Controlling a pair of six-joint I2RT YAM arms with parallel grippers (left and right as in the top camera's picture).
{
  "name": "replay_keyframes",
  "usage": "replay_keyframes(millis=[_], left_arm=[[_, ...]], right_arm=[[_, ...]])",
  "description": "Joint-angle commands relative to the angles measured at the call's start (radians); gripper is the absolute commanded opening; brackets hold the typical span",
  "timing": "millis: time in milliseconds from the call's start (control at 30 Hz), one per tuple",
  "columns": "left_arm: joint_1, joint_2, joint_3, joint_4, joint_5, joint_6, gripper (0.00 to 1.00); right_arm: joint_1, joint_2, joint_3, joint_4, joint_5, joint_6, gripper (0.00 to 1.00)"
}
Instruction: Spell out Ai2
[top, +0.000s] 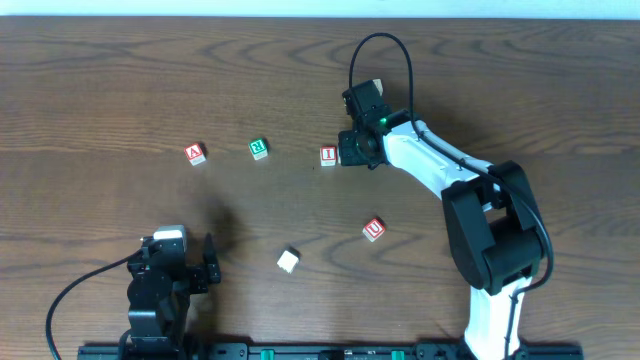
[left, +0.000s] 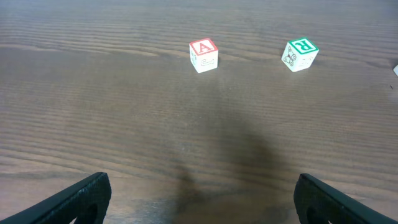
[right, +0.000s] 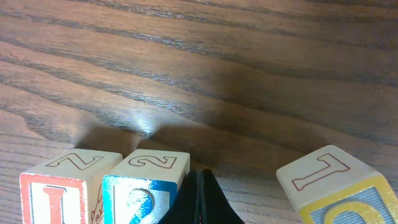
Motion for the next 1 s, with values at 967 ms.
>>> replay_keyframes(millis=[967], left_arm=[[0.003, -0.006, -0.01, 0.002, -0.014, 0.006, 0.95]], right_arm=[[-0.035, -0.486, 0.161, -0.391, 0.167, -0.077, 0.01]])
